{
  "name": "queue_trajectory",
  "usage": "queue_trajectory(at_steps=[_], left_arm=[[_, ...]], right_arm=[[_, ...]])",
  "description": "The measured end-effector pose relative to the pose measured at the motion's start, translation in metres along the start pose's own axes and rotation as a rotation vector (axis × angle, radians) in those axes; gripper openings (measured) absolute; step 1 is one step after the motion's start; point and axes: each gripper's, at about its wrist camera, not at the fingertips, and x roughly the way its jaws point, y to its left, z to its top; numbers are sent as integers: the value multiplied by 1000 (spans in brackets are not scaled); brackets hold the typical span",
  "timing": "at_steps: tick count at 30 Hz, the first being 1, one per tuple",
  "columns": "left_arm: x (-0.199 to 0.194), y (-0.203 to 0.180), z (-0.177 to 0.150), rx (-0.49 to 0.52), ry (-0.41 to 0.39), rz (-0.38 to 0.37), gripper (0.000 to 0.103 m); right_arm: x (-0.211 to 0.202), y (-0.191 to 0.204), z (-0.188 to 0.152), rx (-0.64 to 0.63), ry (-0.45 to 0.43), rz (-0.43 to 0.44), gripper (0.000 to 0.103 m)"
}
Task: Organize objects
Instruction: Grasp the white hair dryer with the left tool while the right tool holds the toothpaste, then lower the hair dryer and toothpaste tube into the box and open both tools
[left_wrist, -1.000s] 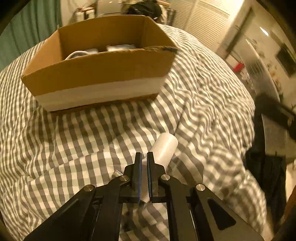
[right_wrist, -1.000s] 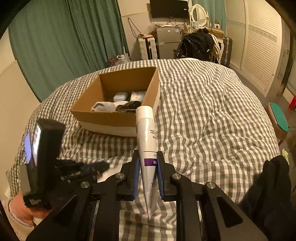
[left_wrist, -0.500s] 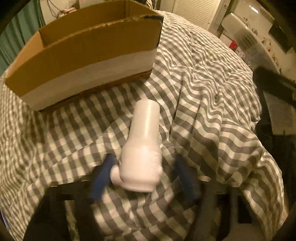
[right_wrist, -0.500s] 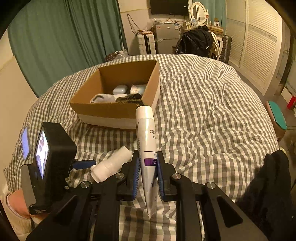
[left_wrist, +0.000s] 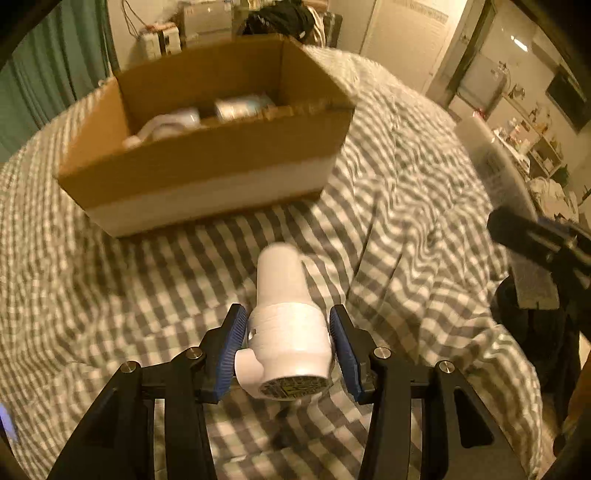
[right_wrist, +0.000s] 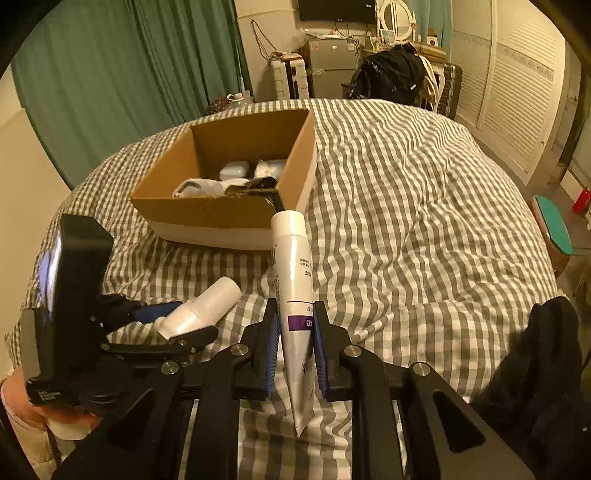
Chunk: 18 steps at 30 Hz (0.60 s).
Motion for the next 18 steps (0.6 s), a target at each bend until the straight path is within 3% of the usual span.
queue_trajectory(at_steps=[5, 18], left_arm=[[-43, 4, 2, -10, -81, 11, 48], [-135, 8, 45, -33, -315, 62, 48]], right_arm=[[-23, 12, 3, -22, -42, 0, 16], [-89, 50, 20, -99, -171, -3, 16]])
